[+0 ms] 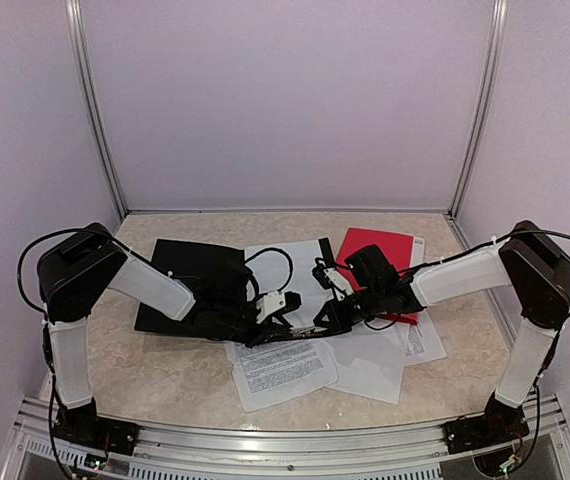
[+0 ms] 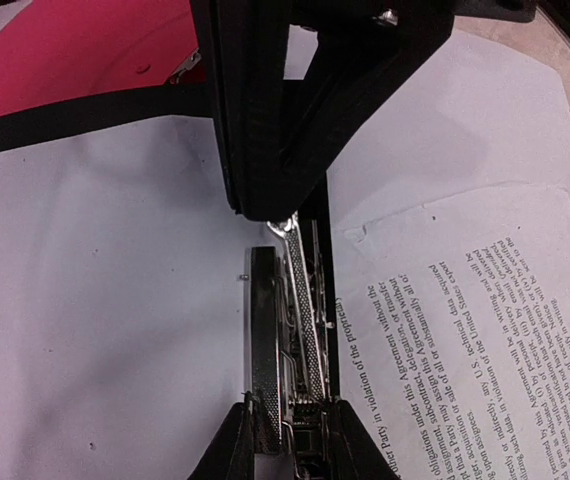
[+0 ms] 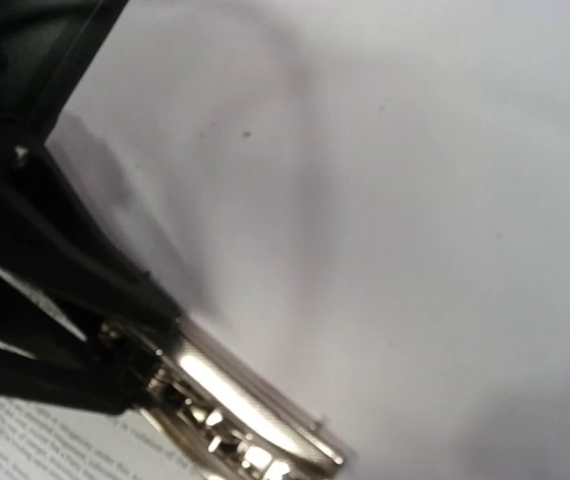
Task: Put the files into the folder
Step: Clamp the file and folder with some files.
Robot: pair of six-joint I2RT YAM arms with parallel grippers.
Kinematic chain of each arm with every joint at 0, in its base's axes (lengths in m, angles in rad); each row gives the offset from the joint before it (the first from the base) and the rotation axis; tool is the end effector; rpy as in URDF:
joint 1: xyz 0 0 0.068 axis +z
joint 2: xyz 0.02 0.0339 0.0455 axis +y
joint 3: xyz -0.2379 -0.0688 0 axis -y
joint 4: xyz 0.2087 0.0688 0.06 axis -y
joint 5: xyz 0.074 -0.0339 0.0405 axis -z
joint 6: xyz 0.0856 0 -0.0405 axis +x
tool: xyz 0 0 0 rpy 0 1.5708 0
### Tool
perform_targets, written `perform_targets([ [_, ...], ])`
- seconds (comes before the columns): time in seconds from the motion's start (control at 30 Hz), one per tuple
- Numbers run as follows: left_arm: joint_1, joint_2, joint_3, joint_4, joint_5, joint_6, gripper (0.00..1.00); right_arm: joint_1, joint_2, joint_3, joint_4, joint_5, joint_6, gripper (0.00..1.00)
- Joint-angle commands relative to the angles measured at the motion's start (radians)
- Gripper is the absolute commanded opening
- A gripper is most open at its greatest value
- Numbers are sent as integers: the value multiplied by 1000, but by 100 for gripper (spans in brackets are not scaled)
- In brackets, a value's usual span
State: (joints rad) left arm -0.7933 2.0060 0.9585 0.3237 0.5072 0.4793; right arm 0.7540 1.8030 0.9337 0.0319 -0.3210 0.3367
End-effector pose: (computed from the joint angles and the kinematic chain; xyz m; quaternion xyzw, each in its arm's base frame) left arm 0.2426 -0.3057 0.0799 0.6073 0.6485 -0.2881 0.3572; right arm 0.2433 0.2656 0.1090 -0.2469 0.8897 0.3111 0.2252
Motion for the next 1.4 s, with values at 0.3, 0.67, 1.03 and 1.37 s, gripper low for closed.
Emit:
perform_targets([
  [0.3,-8,18,-26,-34,11,4,23,-28,149,-65,-35,61,-43,0],
  [0.67,-7,14,-24,-34,1,-5,23,-32,167,-96,-7,62,-51,0],
  [1.03,-4,14,-22,-26,3,-22,23,-32,175,-131,6,67,-53,0],
  [1.37,-4,10,-33,-24,24,-4,23,-32,210,-130,8,81,-67,0],
])
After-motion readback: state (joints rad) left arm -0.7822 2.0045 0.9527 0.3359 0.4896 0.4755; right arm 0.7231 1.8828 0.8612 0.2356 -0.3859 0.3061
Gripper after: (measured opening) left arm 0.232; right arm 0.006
